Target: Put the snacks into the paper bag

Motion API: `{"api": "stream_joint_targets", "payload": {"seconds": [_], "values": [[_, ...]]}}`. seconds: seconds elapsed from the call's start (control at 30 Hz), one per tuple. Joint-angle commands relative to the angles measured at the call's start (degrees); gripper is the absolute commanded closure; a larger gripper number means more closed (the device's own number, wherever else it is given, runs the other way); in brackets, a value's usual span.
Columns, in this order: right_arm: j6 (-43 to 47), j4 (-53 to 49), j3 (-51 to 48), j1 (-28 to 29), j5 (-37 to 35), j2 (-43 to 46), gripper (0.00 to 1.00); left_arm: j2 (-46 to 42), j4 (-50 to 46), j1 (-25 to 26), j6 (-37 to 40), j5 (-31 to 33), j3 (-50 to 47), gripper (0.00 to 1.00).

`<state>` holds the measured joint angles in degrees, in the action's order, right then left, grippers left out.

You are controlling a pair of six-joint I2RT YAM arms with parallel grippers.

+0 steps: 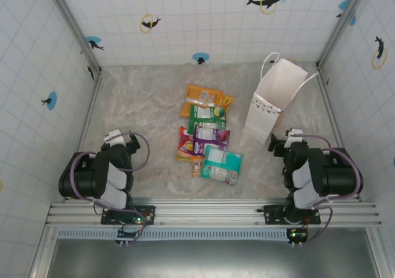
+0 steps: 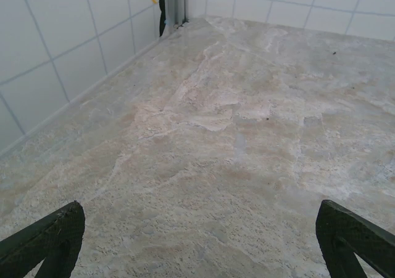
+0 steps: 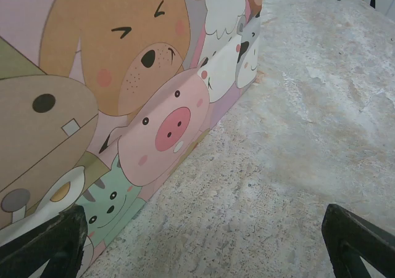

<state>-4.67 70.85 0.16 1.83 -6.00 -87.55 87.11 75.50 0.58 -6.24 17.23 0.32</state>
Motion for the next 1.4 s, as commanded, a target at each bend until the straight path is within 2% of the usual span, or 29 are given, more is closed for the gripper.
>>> {"api": "stream_joint_targets", "payload": {"seconds": [0.0,0.87,0.93,1.13,1.23,1.37], "values": [[0.5,1.0,-0.1,0.2,-0.4,0.5,0.0,-0.4,1.0,-0.2,-0.7,0.5,-1.9,0.02],[0.5,1.5,-0.2,0.2,-0.6,0.8,0.0,-0.8,1.6,-0.2,-0.6,0.4,-2.0,0.02],[0.5,-0.9,0.3,0.2,-0.9,2.7,0.0,-3.0,-3.2,0.0,0.3,-1.4,-0.4,0.02],[-5.8,-27.2,7.5,0.0,-2.3,15.4,0.0,-15.7,-26.1,-0.1,0.3,-3.6,7.6,0.05],[-11.5,-39.3,10.2,-0.1,-1.6,22.0,0.0,-20.6,-41.4,-0.1,-0.8,-7.5,15.4,0.11],[-16.9,-54.0,13.0,-0.4,4.6,29.9,0.0,-22.6,-59.9,0.4,-3.2,-13.5,26.7,0.24]]}}
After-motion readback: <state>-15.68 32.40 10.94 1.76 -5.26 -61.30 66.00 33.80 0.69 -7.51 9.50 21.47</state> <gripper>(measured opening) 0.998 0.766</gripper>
